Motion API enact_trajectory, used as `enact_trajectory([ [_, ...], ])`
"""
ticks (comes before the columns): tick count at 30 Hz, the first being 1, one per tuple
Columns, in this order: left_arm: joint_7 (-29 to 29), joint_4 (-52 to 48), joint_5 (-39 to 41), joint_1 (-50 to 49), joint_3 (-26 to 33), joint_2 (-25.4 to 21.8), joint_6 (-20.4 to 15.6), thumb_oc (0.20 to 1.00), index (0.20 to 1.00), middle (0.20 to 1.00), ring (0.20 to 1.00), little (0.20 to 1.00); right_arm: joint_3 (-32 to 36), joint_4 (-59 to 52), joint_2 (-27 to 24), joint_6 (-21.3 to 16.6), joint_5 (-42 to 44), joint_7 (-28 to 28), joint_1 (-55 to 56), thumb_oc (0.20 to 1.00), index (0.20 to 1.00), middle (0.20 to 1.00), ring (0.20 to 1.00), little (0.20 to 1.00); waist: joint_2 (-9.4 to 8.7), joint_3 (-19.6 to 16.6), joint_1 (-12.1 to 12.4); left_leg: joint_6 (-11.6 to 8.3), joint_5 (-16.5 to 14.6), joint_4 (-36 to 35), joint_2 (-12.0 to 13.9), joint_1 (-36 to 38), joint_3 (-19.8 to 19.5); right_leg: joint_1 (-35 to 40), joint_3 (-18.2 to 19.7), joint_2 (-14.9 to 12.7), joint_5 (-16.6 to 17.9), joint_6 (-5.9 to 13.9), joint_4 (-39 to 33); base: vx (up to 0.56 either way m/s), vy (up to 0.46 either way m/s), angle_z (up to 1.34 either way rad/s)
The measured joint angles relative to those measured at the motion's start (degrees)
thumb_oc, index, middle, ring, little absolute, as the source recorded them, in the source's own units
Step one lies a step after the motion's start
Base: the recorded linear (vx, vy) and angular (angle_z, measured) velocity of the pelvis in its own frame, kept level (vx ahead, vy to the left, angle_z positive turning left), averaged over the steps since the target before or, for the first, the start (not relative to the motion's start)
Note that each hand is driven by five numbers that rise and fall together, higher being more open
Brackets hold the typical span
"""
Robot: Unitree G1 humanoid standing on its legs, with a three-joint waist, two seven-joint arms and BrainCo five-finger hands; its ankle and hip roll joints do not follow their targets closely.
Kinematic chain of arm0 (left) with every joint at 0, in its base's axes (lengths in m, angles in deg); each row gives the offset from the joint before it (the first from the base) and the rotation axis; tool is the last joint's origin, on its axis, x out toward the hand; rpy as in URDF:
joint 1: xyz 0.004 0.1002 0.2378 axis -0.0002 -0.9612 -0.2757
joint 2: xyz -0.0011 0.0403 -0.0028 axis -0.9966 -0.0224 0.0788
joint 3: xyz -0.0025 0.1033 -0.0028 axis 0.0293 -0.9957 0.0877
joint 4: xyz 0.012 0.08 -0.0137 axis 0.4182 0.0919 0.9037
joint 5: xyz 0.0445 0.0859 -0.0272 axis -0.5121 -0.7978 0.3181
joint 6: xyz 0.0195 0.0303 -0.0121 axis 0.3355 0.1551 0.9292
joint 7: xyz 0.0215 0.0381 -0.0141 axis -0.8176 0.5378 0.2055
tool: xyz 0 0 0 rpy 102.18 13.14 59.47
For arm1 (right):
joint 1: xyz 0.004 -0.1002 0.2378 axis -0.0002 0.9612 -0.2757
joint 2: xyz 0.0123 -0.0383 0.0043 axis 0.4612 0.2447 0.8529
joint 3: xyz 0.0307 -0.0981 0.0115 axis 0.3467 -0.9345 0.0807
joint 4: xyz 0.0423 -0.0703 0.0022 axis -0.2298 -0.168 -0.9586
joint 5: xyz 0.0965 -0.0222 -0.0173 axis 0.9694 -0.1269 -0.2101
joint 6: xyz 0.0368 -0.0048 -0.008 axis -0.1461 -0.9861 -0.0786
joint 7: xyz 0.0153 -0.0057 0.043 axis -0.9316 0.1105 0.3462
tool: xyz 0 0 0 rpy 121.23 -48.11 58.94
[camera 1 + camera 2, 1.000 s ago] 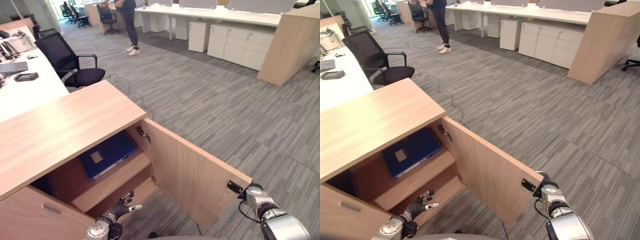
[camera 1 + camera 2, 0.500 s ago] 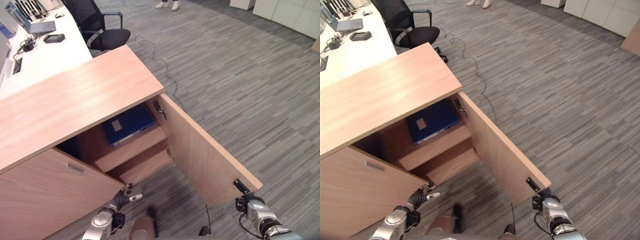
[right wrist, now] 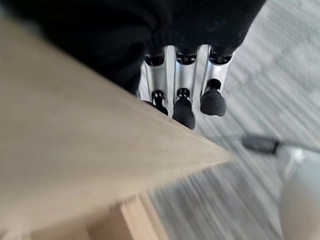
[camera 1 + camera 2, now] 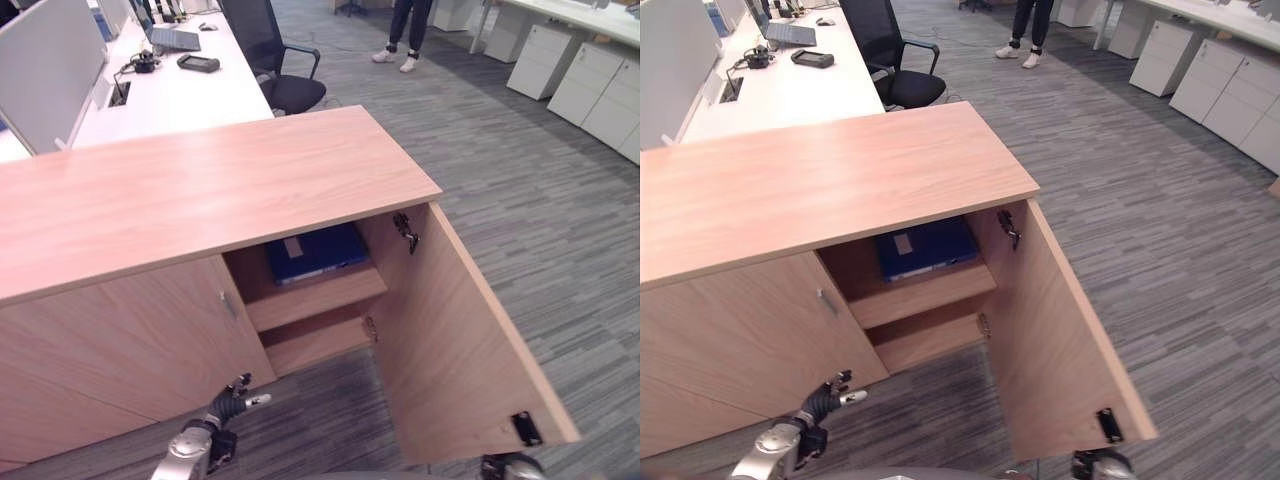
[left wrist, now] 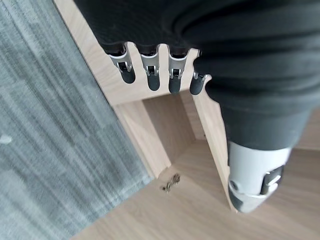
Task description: Put the empty folder in the office cabinet
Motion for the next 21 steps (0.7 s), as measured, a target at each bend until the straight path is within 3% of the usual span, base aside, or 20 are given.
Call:
enact_trajectory([
  [2, -0.07, 0.03, -0.20, 1.18, -0.02, 0.20, -0.04, 1.000, 1.000, 1.000, 1.000, 1.000, -0.70, -0.71, 0.34, 0.31, -0.01, -0.20, -0.59, 0.200, 0.200, 0.200, 0.200, 0.200, 0.81, 1.52, 0.21, 1.23, -0.12, 0.45, -0.88, -0.61, -2.53, -0.06, 2.61, -1.17, 0.23, 0.18, 2.77, -0.03, 0.192, 0.55],
  [4, -0.47, 0.15, -0.43, 1.18, -0.03, -0.26, -0.10, 1.000, 1.000, 1.000, 1.000, 1.000, -3.11, -0.78, 1.51, 0.34, 0.02, -1.05, -0.94, 0.200, 0.200, 0.200, 0.200, 0.200, 1.43, 2.18, 0.99, 2.79, 0.49, 0.80, -0.63, -1.40, -5.85, -2.15, 16.87, -0.20, -0.56, -0.17, 9.04, -0.01, 0.263, 0.97],
  [5, -0.60, 0.73, -0.43, 1.71, 0.00, -2.21, -0.38, 1.000, 1.000, 1.000, 1.000, 1.000, -4.43, -1.00, 4.11, 0.29, 0.03, -1.39, -2.45, 0.200, 0.200, 0.200, 0.200, 0.200, 0.14, 2.28, 1.47, 2.25, 1.83, 1.02, 1.14, -3.67, -8.87, -1.79, 22.19, 6.05, -9.27, 1.59, 7.16, 0.01, 0.107, 0.84],
  [6, -0.60, 1.03, -0.45, 1.96, -0.04, -3.51, -0.51, 1.000, 1.000, 1.000, 1.000, 1.000, -4.65, -1.07, 5.40, 0.25, 0.03, -1.41, -3.16, 0.200, 0.200, 0.200, 0.200, 0.200, -1.66, 2.26, 1.68, 1.40, 2.83, 0.87, 0.81, -4.28, -9.71, -0.74, 21.43, 8.30, -10.93, -2.05, 4.06, 0.01, 0.058, 0.92],
  [7, -0.88, 2.61, -0.47, 2.60, 0.01, -2.66, -0.44, 1.000, 1.000, 1.000, 1.000, 1.000, -4.62, -1.09, 5.48, 0.17, 0.03, -1.39, -3.96, 0.200, 0.200, 0.200, 0.200, 0.200, -1.57, 2.48, 1.92, 0.55, 3.63, 0.48, 1.75, -4.36, -11.10, 0.97, 20.68, 9.33, -9.43, -2.06, 2.12, 0.03, 0.002, 0.60],
  [8, -0.77, 2.84, -0.53, 2.28, -0.30, -2.28, -0.43, 1.000, 1.000, 1.000, 1.000, 1.000, -5.08, -1.50, 5.88, 0.00, 0.01, -1.33, -4.69, 0.200, 0.200, 0.200, 0.200, 0.200, -1.80, 2.46, 2.45, 0.97, 4.07, 0.87, 1.75, -5.20, -11.64, 1.61, 19.84, 9.80, -8.99, -2.33, 0.72, 0.02, 0.002, 0.52],
  [11, -0.92, 2.96, -0.58, 0.93, -0.54, 0.28, -0.48, 1.000, 1.000, 1.000, 1.000, 1.000, -6.30, -3.59, 5.20, -0.89, -0.02, -1.75, -5.66, 0.200, 0.200, 0.200, 0.200, 0.200, -0.96, 2.45, 3.97, 0.19, 4.55, 1.33, 2.17, -5.90, -13.32, 2.57, 18.22, 10.43, -8.82, -2.50, 0.11, 0.03, -0.012, 0.34],
  [21, -2.47, 2.72, -2.66, 0.72, -0.98, 1.83, -1.02, 1.000, 1.000, 1.000, 1.000, 1.000, -9.87, -7.94, 6.82, -0.99, -2.31, -2.51, -5.99, 0.200, 0.200, 0.200, 0.200, 0.200, -2.27, 0.85, 6.57, -0.60, 6.43, -0.88, 0.57, -5.90, -19.63, 9.00, 11.39, 10.81, -6.31, -2.06, -8.03, 0.01, -0.002, 0.33],
])
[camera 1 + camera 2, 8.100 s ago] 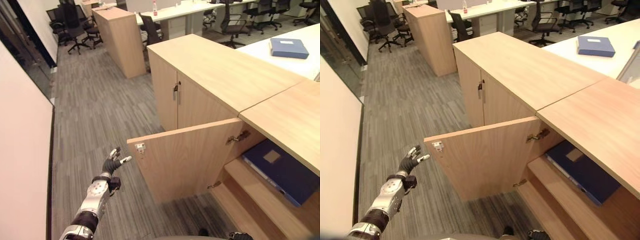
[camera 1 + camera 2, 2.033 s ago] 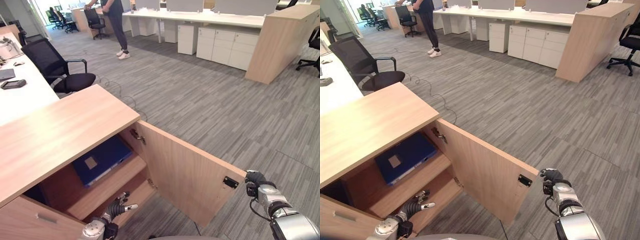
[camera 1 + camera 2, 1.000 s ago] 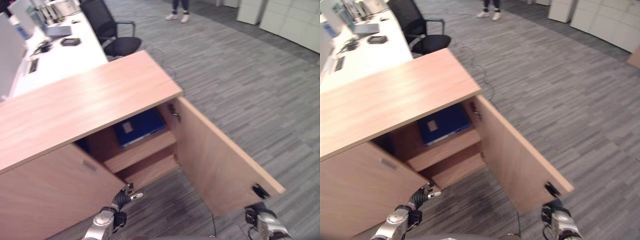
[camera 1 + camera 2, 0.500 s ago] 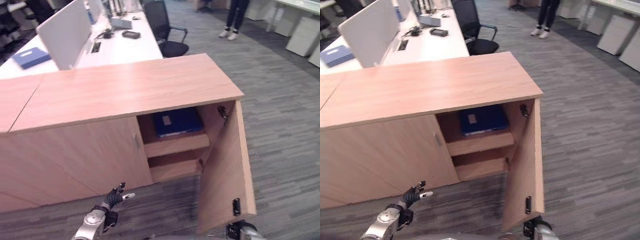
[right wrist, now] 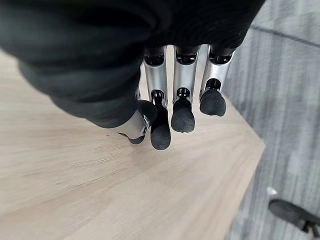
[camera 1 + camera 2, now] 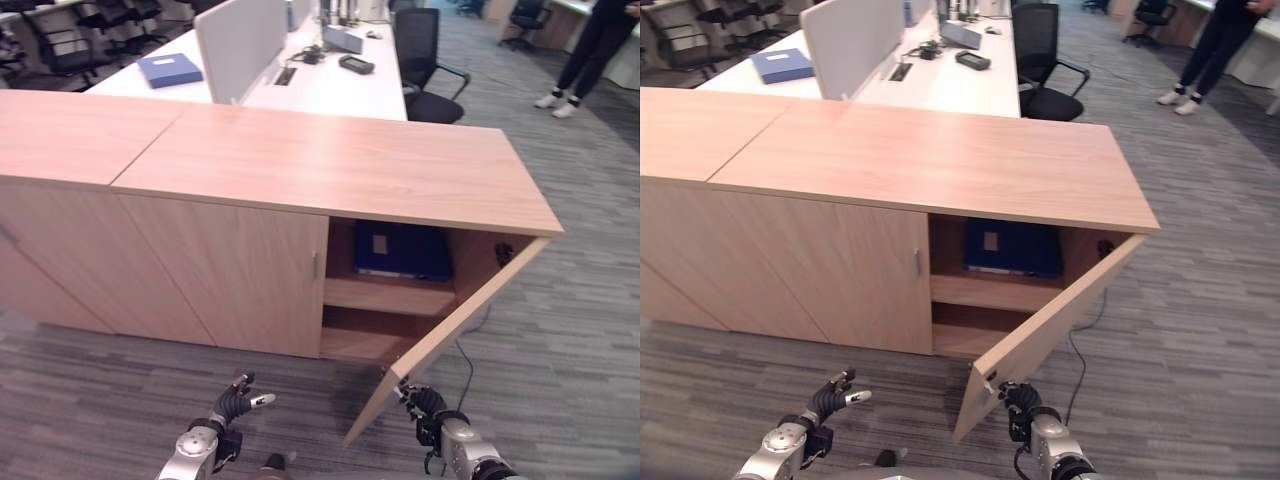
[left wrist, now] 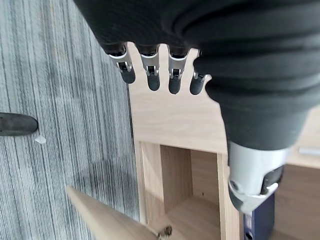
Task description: Put the empty folder in the office cabinet
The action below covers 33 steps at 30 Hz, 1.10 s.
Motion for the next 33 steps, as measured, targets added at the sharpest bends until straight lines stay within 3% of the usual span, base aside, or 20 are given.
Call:
enact_trajectory([
  [5, -0.05, -1.51, 0.01, -1.64, -0.26, -0.29, -0.06, 1.000, 1.000, 1.000, 1.000, 1.000, 4.10, 0.91, -1.28, -0.17, 1.12, 0.98, -3.86, 0.200, 0.200, 0.200, 0.200, 0.200, 0.76, -0.32, 1.79, -0.32, 0.54, -0.07, -0.32, -0.56, -2.24, 0.98, -1.89, 0.12, -0.15, 0.04, -0.02, -0.01, -0.035, 0.27],
  [9, 1.00, -6.86, 0.14, -3.37, -2.29, -1.47, -0.10, 1.000, 1.000, 1.000, 1.000, 1.000, 8.37, 7.95, -6.24, -0.35, 4.98, 3.13, -11.04, 0.200, 0.200, 0.200, 0.200, 0.200, 0.75, -0.64, 4.47, -0.54, 1.14, -0.17, -0.33, -0.79, -3.53, 1.47, -3.05, 0.37, -0.25, 0.14, -0.05, -0.01, -0.044, 0.16],
  [18, 2.87, -7.09, 0.50, -3.63, -4.19, -3.44, 0.07, 1.000, 1.000, 1.000, 1.000, 1.000, 9.39, 12.48, -9.18, 0.34, 6.87, 4.68, -15.20, 0.200, 0.200, 0.200, 0.200, 0.200, 0.47, -1.27, 5.81, -0.81, 2.03, -0.18, -0.54, -2.06, -6.00, 1.57, -5.29, 0.75, -0.29, 0.12, -0.07, 0.00, -0.010, 0.14],
  [33, 4.14, -7.71, 0.52, -3.45, -6.47, -4.80, 0.20, 1.000, 1.000, 1.000, 1.000, 1.000, 9.76, 18.84, -15.11, 2.57, 6.76, 5.76, -21.76, 0.200, 0.200, 0.200, 0.200, 0.200, 2.04, -0.57, 8.07, -1.09, 3.01, 0.02, -1.41, -4.55, -9.45, 1.25, -8.75, 0.96, -0.36, 0.27, -0.06, 0.00, -0.001, 0.12],
])
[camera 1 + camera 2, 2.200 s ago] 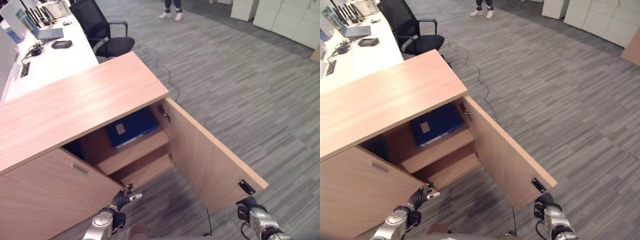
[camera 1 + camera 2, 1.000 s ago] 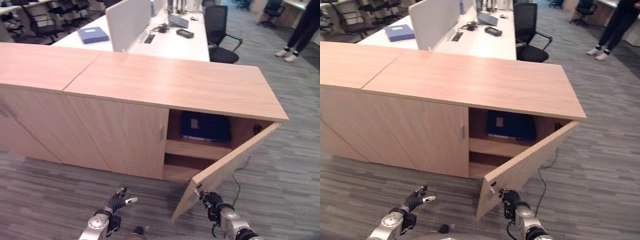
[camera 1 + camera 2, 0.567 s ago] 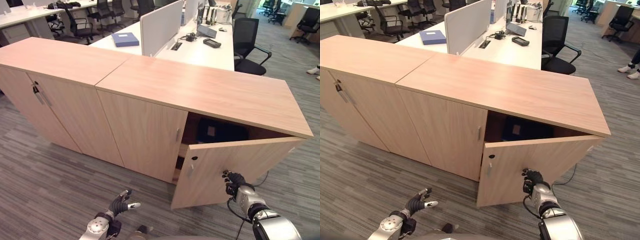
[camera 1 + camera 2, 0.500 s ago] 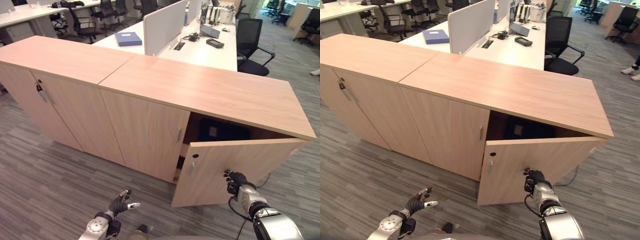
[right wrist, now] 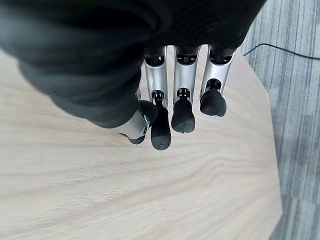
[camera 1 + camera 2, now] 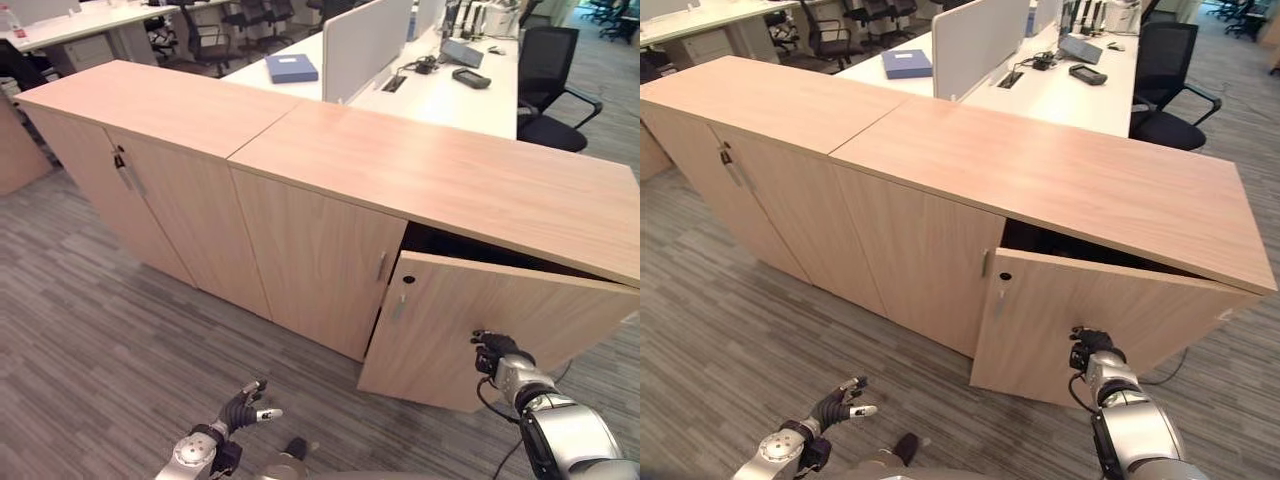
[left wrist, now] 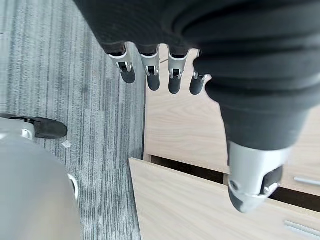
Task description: Put the empty folder in the office cabinet
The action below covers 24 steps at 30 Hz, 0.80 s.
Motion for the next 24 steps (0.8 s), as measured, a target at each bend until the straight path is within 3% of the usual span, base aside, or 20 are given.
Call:
enact_trajectory([
  [11, 0.24, -0.31, 0.01, 0.22, -2.22, -0.40, 0.15, 1.000, 1.000, 1.000, 1.000, 1.000, 2.35, 4.66, -4.36, 1.91, 0.07, 0.53, -4.40, 0.200, 0.200, 0.200, 0.200, 0.200, 0.13, 0.19, 2.53, -0.34, 1.02, 0.02, -0.77, -2.48, -3.19, -0.49, -3.21, 0.29, -0.17, 0.09, -0.01, 0.00, 0.003, 0.16],
  [20, 0.16, -0.49, 0.01, 0.37, -2.13, -0.48, 0.18, 1.000, 1.000, 1.000, 1.000, 1.000, 2.40, 4.90, -6.40, 2.37, 0.10, 0.51, -5.93, 0.200, 0.200, 0.200, 0.200, 0.200, 0.12, 0.20, 2.52, -0.17, 1.65, 0.06, -1.62, -3.80, -4.43, -1.16, -4.35, -0.07, -0.03, 0.34, -0.01, 0.01, 0.002, 0.06],
  [21, 0.09, -0.47, 0.01, 0.37, -2.13, -0.48, 0.18, 1.000, 1.000, 1.000, 1.000, 1.000, 2.40, 4.89, -6.40, 2.36, 0.10, 0.51, -5.93, 0.470, 0.470, 0.470, 0.470, 0.470, 0.13, 0.20, 2.49, -0.17, 1.64, 0.05, -1.62, -3.80, -4.42, -1.16, -4.34, -0.09, -0.04, 0.34, -0.01, 0.00, 0.000, 0.00],
  [22, 0.04, -0.46, 0.01, 0.37, -2.12, -0.48, 0.18, 1.000, 1.000, 1.000, 1.000, 1.000, 2.40, 4.89, -6.38, 2.36, 0.09, 0.50, -5.93, 1.000, 1.000, 1.000, 1.000, 1.000, 0.13, 0.20, 2.48, -0.17, 1.64, 0.03, -1.62, -3.80, -4.40, -1.16, -4.33, -0.10, -0.04, 0.34, -0.01, 0.00, 0.000, 0.00],
  [24, -0.17, -0.46, 0.01, 0.38, -2.03, -0.47, 0.18, 1.000, 1.000, 1.000, 1.000, 1.000, 2.43, 4.80, -6.06, 2.10, 0.18, 0.59, -5.81, 1.000, 1.000, 1.000, 1.000, 1.000, 0.17, 0.22, 2.23, -0.15, 1.66, 0.00, -1.63, -3.78, -4.33, -1.19, -4.27, -0.16, -0.03, 0.34, -0.01, 0.00, 0.000, 0.00],
])
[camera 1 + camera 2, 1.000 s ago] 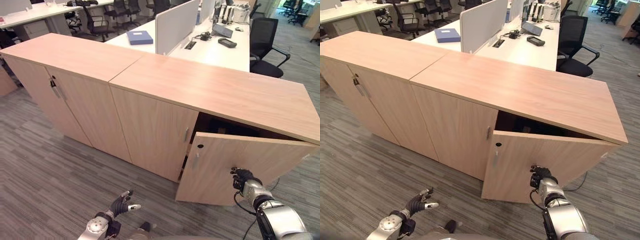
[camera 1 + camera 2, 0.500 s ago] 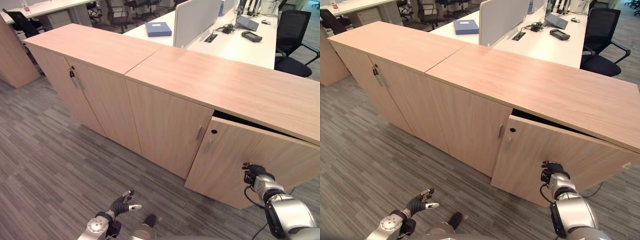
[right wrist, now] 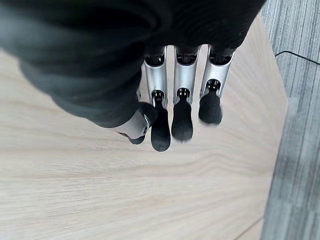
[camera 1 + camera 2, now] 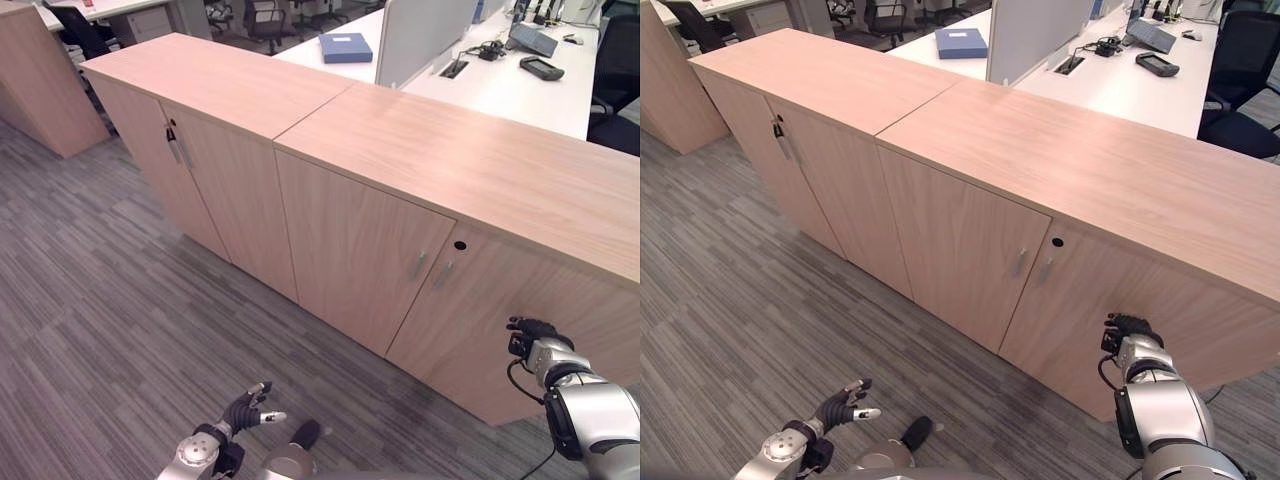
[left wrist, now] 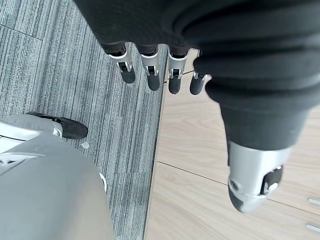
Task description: Put the empty folder in the office cabinet
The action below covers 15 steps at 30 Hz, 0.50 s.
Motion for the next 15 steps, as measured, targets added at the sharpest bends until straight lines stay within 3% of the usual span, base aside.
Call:
enact_trajectory([
  [7, -1.14, 1.02, 0.02, 0.05, 0.73, 0.99, -0.09, 1.000, 1.000, 1.000, 1.000, 1.000, -0.43, -7.59, 8.17, -3.71, 2.14, -1.29, 6.78, 1.000, 1.000, 1.000, 1.000, 1.000, 0.18, 0.06, -1.83, 0.28, -0.18, -0.27, -0.03, 1.01, 1.86, -0.04, 1.62, -0.67, 0.04, 0.04, 0.03, -0.02, 0.015, -0.10],
  [11, -2.07, 2.20, 0.01, -0.47, 4.21, 2.85, -0.19, 1.000, 1.000, 1.000, 1.000, 1.000, -2.20, -15.92, 13.27, -4.91, 2.04, -2.74, 16.36, 1.000, 1.000, 1.000, 1.000, 1.000, 0.32, 0.18, -4.59, 0.59, -0.38, -0.30, -0.01, 1.03, 2.91, -0.82, 2.77, -0.98, 0.05, 0.05, 0.03, -0.03, 0.008, -0.14],
  [15, -2.94, 5.65, -0.51, -1.76, 10.22, 5.25, -0.28, 1.000, 1.000, 1.000, 1.000, 1.000, -5.28, -31.32, 15.67, -5.62, -1.39, -5.69, 35.85, 1.000, 1.000, 1.000, 1.000, 1.000, 0.91, 0.71, -9.58, 1.23, -1.13, -0.37, 0.48, 2.68, 6.24, -0.98, 7.00, -1.32, 0.02, -0.01, 0.02, -0.06, -0.020, -0.40],
])
